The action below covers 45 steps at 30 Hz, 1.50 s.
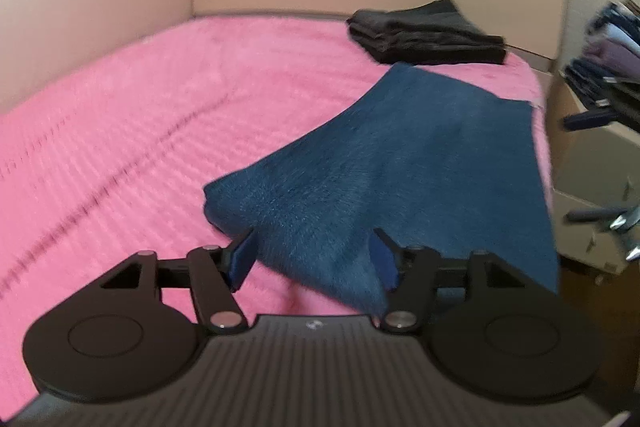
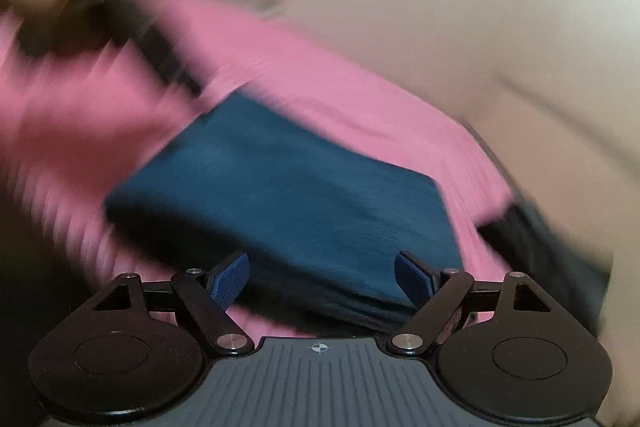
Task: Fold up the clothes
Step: 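Open the right gripper to release the folded jeans, then grasp the folded jeans bundle with both grippers and lift it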
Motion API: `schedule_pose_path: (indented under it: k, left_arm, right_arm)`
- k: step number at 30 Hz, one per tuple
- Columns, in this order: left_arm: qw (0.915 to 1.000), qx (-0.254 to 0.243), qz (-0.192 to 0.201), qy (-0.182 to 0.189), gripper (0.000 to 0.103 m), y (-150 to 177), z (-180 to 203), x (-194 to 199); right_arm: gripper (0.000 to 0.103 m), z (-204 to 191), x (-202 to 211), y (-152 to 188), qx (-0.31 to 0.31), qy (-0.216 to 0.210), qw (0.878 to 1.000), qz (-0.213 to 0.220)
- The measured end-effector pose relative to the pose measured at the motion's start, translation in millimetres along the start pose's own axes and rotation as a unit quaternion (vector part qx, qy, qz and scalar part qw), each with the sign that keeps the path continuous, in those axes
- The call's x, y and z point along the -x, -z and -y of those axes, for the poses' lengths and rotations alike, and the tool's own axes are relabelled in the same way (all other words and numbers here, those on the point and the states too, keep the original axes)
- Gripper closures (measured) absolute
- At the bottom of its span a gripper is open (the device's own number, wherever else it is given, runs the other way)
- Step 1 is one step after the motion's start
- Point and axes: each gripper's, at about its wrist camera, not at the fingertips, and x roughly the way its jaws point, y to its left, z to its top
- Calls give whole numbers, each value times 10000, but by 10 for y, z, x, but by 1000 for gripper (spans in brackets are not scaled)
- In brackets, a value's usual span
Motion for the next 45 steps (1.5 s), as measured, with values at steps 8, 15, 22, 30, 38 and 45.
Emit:
schedule_pose_path:
  k: [8,15,22,30,38,45]
  left_arm:
    - [9914,-1296,151,-124,25,308,506,526]
    - [9752,-2179,383,61,10,411,1122,528]
    - [9385,-3391,514,-393,6,441,1807,252]
    - [8642,-4844,340,-1316,20,660,2245,-149]
    - [8704,-4746,93,-1305,69,599,2068,-247]
    - [8784,-4582,195,-1345,72,521,1836,-156]
  right_arm:
    - [31,-304,-396,29,1736,-126,9835,-484]
    - [45,-323,-657,-12,2351,-241,9701,-548]
    - [71,-82,-673,-248,1704,-584,9815,-646]
    - [73,77,-619,-386,1080,-750,9896,-581]
    - [73,11,-483,-320,1072,-619,9912,-479]
    - [33,-221,-450,-170,1776,-76,9835,-320]
